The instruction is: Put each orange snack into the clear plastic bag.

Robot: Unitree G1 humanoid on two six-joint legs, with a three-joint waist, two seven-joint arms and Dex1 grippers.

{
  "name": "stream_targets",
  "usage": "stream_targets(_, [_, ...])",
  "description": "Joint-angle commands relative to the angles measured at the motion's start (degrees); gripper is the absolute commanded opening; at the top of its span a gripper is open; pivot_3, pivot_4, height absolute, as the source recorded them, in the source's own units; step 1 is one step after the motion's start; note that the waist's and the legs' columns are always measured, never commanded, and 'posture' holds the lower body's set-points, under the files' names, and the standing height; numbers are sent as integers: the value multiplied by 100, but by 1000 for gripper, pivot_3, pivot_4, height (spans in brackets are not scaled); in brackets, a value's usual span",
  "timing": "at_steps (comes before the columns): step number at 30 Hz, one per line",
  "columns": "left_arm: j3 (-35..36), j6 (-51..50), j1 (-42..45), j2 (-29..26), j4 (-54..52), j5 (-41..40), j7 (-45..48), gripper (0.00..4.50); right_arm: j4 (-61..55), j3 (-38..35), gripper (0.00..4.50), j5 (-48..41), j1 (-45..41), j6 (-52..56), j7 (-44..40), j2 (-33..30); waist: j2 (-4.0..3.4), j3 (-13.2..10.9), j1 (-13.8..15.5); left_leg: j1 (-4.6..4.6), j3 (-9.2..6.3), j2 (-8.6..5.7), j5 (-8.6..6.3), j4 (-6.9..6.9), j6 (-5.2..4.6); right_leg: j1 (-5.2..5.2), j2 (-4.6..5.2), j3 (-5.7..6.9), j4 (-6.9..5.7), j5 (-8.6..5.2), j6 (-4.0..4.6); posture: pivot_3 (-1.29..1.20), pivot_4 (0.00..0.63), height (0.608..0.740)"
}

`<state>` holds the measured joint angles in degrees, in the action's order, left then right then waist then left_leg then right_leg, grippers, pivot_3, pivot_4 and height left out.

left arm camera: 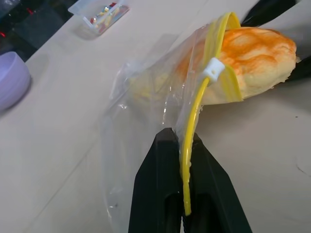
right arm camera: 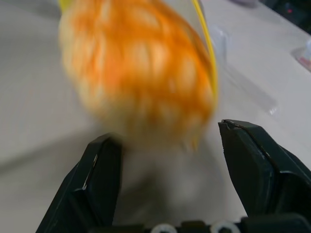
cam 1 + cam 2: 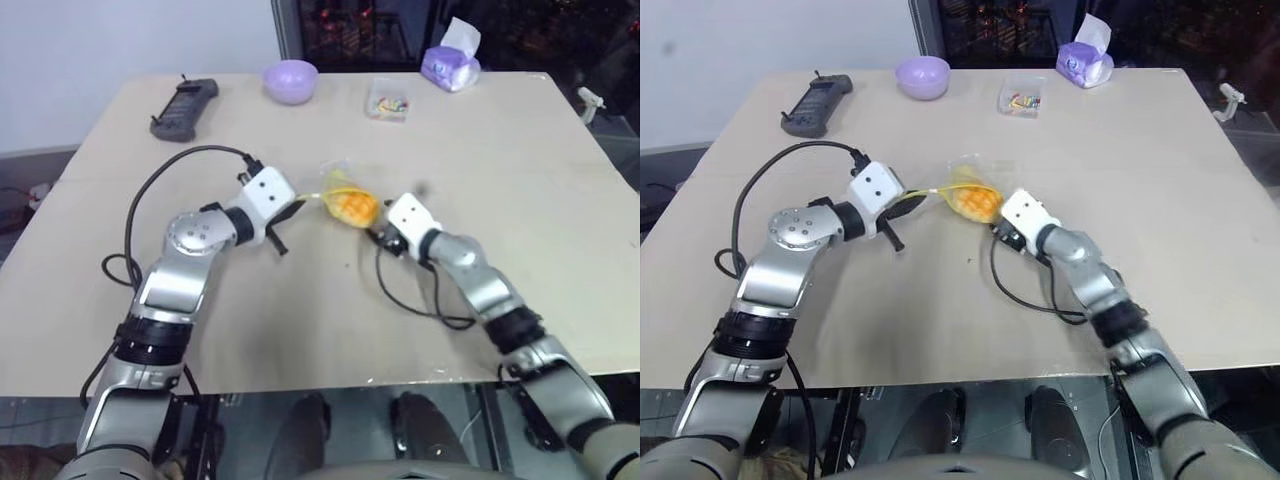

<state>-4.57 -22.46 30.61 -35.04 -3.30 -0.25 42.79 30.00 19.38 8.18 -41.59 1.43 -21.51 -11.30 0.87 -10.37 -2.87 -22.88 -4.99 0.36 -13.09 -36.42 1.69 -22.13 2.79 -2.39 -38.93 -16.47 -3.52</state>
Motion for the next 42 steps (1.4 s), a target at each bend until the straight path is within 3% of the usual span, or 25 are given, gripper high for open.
stream_targets(1, [218,-75,42,-45,-166,-183,2,0,952,-250,3439,104,-390,-628,488,205,0,0,2,0,1,0,1,0,2,0,0,-1,1,0,0,0,150,740])
stream_targets(3, [244,-116,30,-50,-185,-232,-25,0,1387,-220,3439,203,-521,-911,578,248,0,0,20,0,1,-2,1,0,2,1,2,-1,2,0,0,0,150,740])
stream_targets(4, [280,-154,40,-47,-177,-270,-49,0,1562,-224,2799,213,-567,-1008,570,266,0,0,35,0,1,-2,1,0,1,1,2,-1,2,0,0,0,150,740])
stream_targets(7, [391,-250,33,-39,-197,-396,-86,0,1753,-273,1760,244,-621,-1238,606,267,0,0,33,1,0,-2,0,0,0,1,2,-1,0,0,0,0,150,740])
stream_targets(11, [584,-400,25,60,-272,-678,-131,0,1940,-442,22,298,-756,-1512,926,217,0,0,33,1,0,-2,0,-1,1,1,2,-1,-1,0,0,0,150,740])
stream_targets(18, [954,-670,137,204,-284,-1240,-282,0,1980,-688,22,299,-872,-1834,1162,105,-1,0,6,0,2,-1,1,0,2,0,2,-4,0,0,1,0,150,740])
stream_targets(23, [930,-634,214,207,-156,-1320,-368,0,1049,-585,22,544,-832,-1480,679,-416,-3,-2,-3,-2,1,-3,1,0,1,-1,3,-4,1,0,1,0,150,740])
stream_targets(27, [658,-324,142,208,-184,-1075,-422,0,234,-438,22,727,-645,-810,150,-698,-2,-1,0,-3,1,-5,0,0,1,0,5,-4,3,0,1,0,150,740])
stream_targets(34, [-136,852,-109,214,-128,152,-892,0,-1788,-406,22,810,94,794,-726,-1011,-3,-1,29,-5,5,-4,-1,3,-1,-2,5,-7,5,0,1,0,150,740])
stream_targets(41, [-333,1015,-64,303,-256,516,-964,0,-2354,-446,22,864,224,1480,-870,-1042,-3,-1,41,-5,4,-5,-1,0,-2,-4,4,-6,0,0,0,0,150,740])
stream_targets(42, [-336,964,-59,316,-282,514,-935,254,-2386,-444,6,862,225,1523,-868,-1042,-3,-1,42,-6,4,-5,-1,0,-2,-4,4,-6,1,0,1,0,150,740])
